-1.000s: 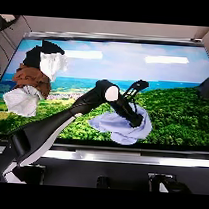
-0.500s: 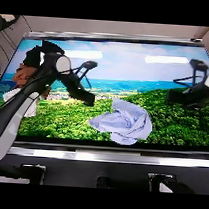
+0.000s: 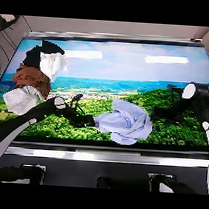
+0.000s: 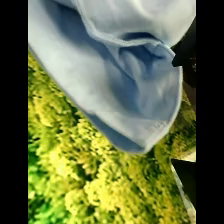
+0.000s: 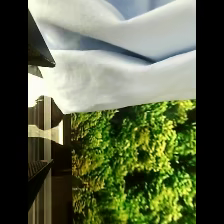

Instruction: Fold the shirts.

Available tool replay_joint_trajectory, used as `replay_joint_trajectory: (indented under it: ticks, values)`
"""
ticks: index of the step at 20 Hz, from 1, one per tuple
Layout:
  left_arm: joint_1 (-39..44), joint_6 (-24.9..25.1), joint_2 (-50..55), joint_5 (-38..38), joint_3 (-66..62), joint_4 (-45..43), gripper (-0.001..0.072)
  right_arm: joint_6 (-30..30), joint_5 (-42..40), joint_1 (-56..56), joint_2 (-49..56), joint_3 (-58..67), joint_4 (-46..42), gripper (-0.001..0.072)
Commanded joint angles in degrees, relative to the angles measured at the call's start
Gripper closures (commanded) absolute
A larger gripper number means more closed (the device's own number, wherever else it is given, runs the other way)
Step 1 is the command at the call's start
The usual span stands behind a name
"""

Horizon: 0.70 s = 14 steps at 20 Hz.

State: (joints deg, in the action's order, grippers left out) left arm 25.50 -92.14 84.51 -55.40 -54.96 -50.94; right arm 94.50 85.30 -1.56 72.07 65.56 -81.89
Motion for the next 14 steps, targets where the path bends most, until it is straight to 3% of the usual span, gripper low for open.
replay_joint_trajectory:
  ticks: [1,3,5,6,7,8,10,11,12,13,14]
  values:
    - [3.8,-1.8,1.0,11.2,3.4,5.7,0.0034,-1.1,-0.7,0.0,0.2,-4.3,4.7,0.0037]
    - [4.7,-3.1,1.3,15.0,3.4,5.8,0.0198,-2.9,-2.1,0.0,0.2,-7.1,9.1,0.0035]
    - [4.5,-5.6,1.3,16.5,3.4,6.2,0.0258,-2.9,-3.7,0.0,0.2,-10.0,11.3,0.0034]
    - [4.4,-5.9,1.3,16.4,3.4,6.2,0.0394,-2.9,-4.8,0.0,0.2,-11.3,12.3,0.0034]
    - [4.6,-5.8,1.3,16.5,3.4,6.2,0.0584,-2.9,-6.3,0.0,0.2,-12.9,13.5,0.0034]
    - [4.8,-5.2,1.3,16.5,3.4,6.2,0.0675,-3.1,-7.9,0.0,0.2,-14.3,14.7,0.0034]
    - [5.0,-2.5,1.3,16.3,3.4,6.2,0.0680,-3.1,-10.6,0.0,0.2,-16.9,17.2,0.0039]
    - [5.0,-2.3,1.2,16.0,3.4,6.2,0.0680,-3.3,-11.9,0.0,0.2,-18.0,17.6,0.0199]
    - [5.0,-2.3,1.1,16.0,3.4,6.2,0.0681,-3.3,-12.2,0.0,0.2,-18.4,17.3,0.0591]
    - [5.0,-2.3,0.8,16.0,3.4,6.2,0.0681,-3.5,-12.2,0.0,0.1,-18.3,17.2,0.0666]
    - [4.8,-1.1,0.0,16.5,3.3,6.2,0.0682,-5.1,-11.9,0.0,-0.3,-17.7,17.2,0.0667]
